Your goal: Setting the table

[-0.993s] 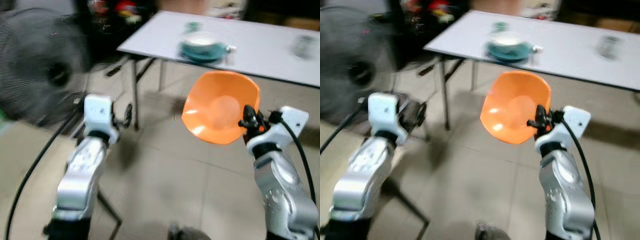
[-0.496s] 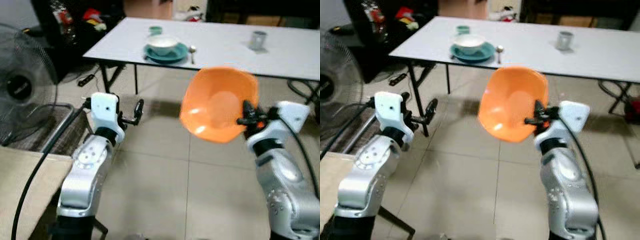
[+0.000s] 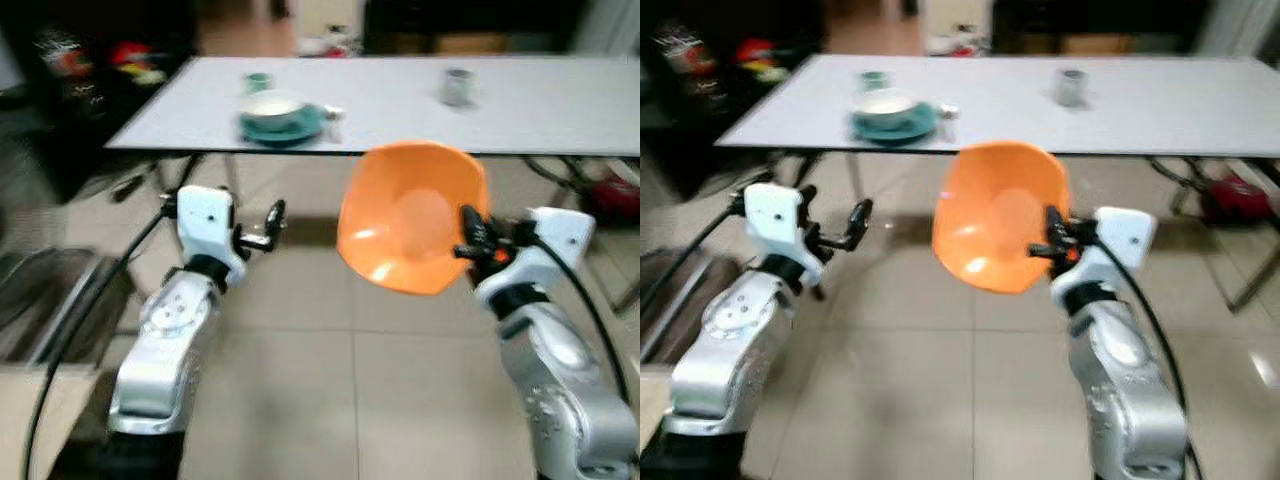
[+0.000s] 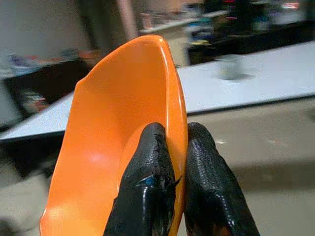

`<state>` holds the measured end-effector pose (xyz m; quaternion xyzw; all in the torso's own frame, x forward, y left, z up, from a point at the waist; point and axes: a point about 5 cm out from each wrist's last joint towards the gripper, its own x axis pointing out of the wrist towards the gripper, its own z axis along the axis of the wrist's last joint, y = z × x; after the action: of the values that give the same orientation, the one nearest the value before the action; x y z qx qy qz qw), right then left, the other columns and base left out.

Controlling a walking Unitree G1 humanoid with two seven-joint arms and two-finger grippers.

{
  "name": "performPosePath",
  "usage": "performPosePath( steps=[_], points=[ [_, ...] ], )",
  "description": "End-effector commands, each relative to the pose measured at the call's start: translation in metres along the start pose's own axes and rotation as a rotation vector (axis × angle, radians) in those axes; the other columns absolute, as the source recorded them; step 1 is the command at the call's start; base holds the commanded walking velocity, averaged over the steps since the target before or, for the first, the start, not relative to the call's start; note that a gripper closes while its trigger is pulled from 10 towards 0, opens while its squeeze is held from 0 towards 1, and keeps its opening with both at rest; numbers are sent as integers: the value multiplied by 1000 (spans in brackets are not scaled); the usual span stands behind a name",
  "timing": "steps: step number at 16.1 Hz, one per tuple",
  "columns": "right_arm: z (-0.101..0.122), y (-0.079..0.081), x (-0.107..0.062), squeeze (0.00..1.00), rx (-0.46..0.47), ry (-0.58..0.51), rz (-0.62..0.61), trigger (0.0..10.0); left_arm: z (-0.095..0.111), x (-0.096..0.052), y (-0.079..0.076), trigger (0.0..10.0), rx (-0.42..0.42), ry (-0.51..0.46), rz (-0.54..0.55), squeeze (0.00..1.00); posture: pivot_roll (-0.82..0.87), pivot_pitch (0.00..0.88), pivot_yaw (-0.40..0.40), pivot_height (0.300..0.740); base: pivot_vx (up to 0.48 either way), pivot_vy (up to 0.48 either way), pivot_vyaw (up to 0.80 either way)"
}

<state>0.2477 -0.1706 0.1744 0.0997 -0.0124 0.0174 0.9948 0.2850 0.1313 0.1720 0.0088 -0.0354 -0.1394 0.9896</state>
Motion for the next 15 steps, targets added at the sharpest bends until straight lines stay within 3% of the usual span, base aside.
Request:
performPosePath(
  steps=[1,13,15],
  points=[
    [9,1,-1,0,6,-43,-2,10000,1,0,1,10000,6,-2,-9,0,-5,0,42,740,341,0,-450],
    [8,4,-4,0,-30,-43,21,10000,1,-3,0,10000,14,-7,-25,0,-1,0,25,740,353,0,-38],
    [8,3,-4,0,-34,-37,23,10000,1,-3,-1,10000,11,-9,-30,0,0,0,23,740,360,0,-800]
  ],
)
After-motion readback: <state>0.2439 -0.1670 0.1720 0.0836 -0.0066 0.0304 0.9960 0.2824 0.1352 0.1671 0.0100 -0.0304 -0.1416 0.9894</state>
